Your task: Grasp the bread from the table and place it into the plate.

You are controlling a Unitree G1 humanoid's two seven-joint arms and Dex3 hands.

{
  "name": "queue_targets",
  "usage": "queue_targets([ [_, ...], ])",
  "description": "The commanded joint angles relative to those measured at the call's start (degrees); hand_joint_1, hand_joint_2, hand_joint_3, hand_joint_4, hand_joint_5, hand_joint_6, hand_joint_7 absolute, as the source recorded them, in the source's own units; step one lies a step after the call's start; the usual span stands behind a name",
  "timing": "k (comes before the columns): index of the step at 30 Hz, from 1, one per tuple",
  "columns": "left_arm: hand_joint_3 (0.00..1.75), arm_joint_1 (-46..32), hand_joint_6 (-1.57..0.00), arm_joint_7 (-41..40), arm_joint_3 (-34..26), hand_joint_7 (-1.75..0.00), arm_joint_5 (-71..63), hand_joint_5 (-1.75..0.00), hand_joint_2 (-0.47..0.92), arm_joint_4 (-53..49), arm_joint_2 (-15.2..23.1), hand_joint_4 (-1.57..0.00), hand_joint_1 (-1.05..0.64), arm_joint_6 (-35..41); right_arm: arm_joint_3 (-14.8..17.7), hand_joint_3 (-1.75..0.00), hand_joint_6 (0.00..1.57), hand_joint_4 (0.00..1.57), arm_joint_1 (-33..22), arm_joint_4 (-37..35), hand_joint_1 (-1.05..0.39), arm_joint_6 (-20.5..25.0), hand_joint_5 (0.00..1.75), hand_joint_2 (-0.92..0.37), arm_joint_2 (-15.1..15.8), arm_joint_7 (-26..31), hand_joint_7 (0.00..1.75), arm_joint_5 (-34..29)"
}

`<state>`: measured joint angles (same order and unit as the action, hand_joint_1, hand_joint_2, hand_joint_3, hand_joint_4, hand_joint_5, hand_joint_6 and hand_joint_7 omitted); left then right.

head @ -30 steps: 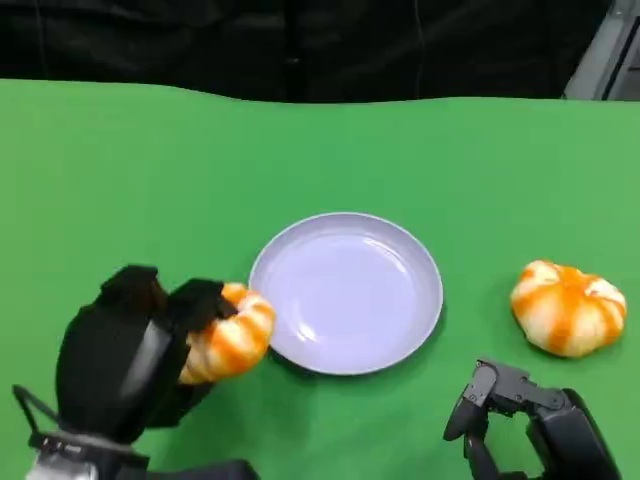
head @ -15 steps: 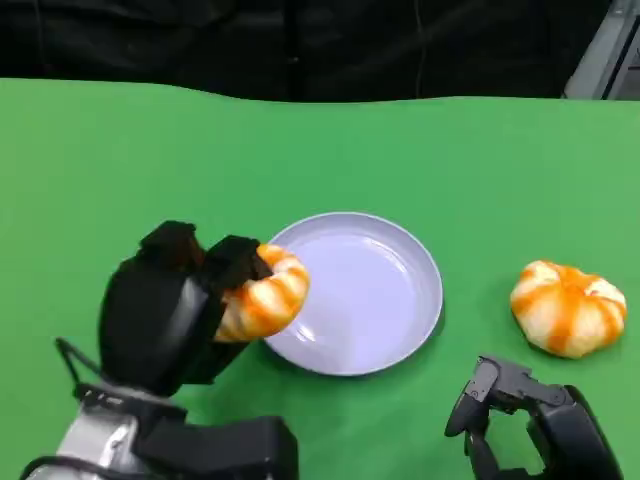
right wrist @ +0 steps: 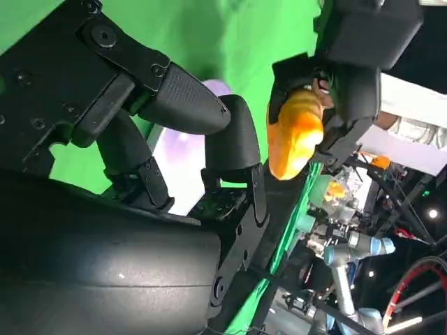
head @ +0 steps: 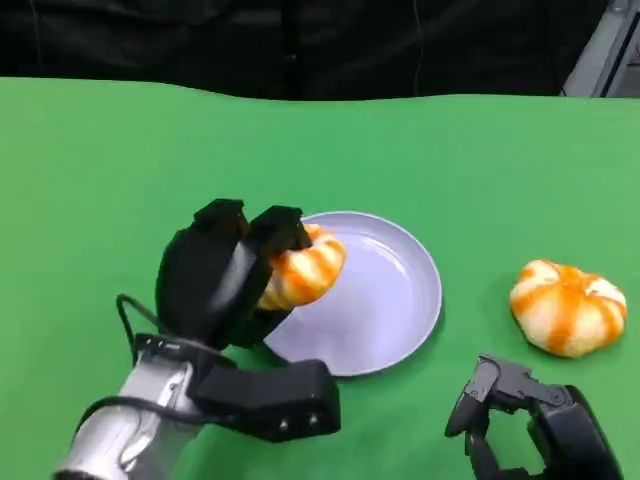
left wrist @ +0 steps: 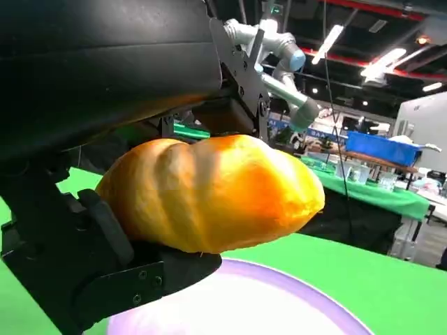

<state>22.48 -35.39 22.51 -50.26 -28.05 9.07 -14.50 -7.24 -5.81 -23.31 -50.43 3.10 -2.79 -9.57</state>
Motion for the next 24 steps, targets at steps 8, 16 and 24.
queue_targets([
  [8,1.20,8.16,-0.74,-2.64,3.30,-1.67,0.69,-1.75,0.39,-11.31,-3.74,-0.89,-0.18,1.20,0.25,-1.51,0.77,0.79,-0.84,1.48,-0.52,0.48,1.75,-0.32,0.60,-0.04,1.52,0.68],
  [16,0.95,11.97,-0.76,-1.19,4.56,-1.29,3.18,-1.64,0.51,-19.19,-6.13,-0.81,-0.20,1.20,0.16,-1.49,0.77,0.79,-1.11,1.87,-0.51,0.27,1.75,-0.32,0.46,0.28,1.52,0.10],
  [24,0.16,11.24,-0.42,13.19,6.39,-0.03,4.82,-0.54,0.91,-15.24,-3.90,-0.19,-0.45,4.68,0.23,-1.50,0.77,0.79,-1.34,2.19,-0.51,0.22,1.75,-0.33,0.56,0.59,1.53,-0.66],
])
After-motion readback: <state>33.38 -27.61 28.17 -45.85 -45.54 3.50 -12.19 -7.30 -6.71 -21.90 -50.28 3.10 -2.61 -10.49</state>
